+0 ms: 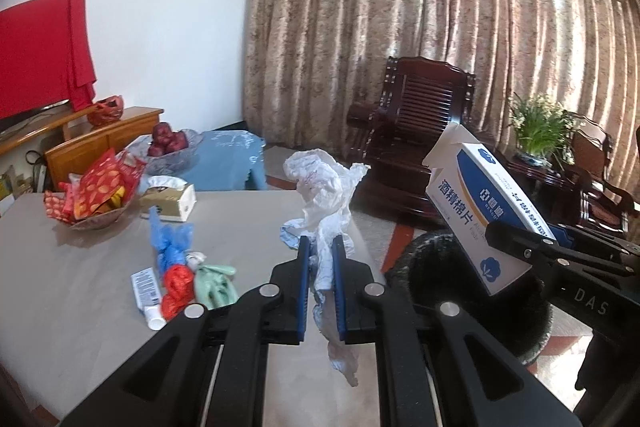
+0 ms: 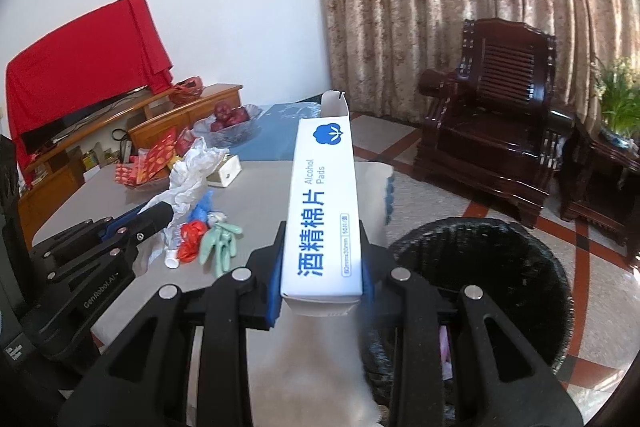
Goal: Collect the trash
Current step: 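Carry the tissue and alcohol pad box over the black bin, then open both grippers to drop the tissue and box into the bin, then move both open grippers back over the remaining table items, then grasp the white tube with the left gripper while the right grasps the green glove, then lift the tube and glove and carry them over the black bin, then open both grippers to drop the tube and glove into the bin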
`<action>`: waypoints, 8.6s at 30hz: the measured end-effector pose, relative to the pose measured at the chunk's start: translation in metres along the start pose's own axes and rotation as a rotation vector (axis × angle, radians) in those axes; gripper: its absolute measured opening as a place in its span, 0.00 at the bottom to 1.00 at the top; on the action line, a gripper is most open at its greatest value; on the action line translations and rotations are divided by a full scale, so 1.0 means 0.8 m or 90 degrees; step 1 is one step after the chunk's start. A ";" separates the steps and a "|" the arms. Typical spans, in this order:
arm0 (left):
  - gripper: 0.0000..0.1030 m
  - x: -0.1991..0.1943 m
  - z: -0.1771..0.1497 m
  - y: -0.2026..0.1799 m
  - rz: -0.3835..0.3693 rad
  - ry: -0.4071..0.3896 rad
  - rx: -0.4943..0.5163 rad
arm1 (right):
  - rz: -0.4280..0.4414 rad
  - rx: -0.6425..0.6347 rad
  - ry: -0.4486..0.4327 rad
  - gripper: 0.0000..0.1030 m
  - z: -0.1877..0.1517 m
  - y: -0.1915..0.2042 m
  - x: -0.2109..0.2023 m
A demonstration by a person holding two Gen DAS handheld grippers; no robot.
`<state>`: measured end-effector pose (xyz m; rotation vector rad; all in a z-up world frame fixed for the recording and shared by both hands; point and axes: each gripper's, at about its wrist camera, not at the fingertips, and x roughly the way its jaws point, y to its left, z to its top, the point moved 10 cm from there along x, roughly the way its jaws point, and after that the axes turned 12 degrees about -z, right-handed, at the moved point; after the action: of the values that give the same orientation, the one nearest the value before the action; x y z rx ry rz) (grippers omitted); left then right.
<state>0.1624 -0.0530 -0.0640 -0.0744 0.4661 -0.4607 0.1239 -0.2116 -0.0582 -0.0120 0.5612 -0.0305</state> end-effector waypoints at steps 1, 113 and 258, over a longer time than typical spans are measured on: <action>0.10 0.003 0.001 -0.006 -0.005 0.001 0.002 | -0.005 0.004 0.000 0.28 -0.002 -0.007 -0.002; 0.33 0.055 -0.206 0.365 0.224 0.207 -0.228 | 0.027 -0.112 0.094 0.95 -0.090 0.224 0.260; 0.34 0.207 -0.043 -0.214 -0.187 0.124 0.110 | -0.201 0.093 0.011 0.18 -0.065 -0.247 0.052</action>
<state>0.2081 -0.2784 -0.1343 0.0713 0.6085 -0.7988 0.1265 -0.4106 -0.1202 0.0423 0.5689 -0.3785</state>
